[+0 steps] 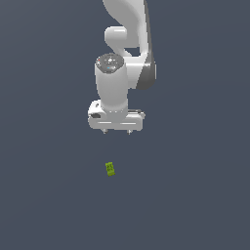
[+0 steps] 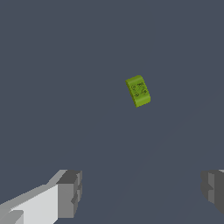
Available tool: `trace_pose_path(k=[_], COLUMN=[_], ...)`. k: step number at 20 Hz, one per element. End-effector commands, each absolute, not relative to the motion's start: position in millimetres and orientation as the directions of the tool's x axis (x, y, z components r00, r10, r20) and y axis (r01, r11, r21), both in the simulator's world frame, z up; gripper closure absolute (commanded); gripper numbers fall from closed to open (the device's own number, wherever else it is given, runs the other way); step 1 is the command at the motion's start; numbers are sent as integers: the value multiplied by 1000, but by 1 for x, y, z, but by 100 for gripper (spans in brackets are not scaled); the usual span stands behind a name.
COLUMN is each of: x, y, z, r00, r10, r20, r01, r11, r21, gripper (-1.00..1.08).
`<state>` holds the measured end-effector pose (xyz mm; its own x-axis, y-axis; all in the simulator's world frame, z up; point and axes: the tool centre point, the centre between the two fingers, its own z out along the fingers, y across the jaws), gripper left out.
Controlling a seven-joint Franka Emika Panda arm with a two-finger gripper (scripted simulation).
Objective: Pick up the object and move it to a goal position.
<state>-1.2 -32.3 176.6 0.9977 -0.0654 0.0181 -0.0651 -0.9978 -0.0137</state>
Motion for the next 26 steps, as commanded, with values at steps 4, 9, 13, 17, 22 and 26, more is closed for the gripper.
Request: trace_pose_path(k=[4,9,13,17,22,26], x=[-1,0,0,3,14,28], y=[-29,-12,-10,-12,-17,-24], z=[178,187,188,185,175,162], r00=[998,1000,1000,1000,999,996], r10=[-52,4,8,16,47,86], r20=[20,26,26,25,23,19], r01=[-52,4,8,16,47,86], r11=[-999,-1000,-1000,-1000,-999,-996], r21=[-12,-5,-5,-4,-1,2], gripper=[-92,-92,-92,-92,-92,-92])
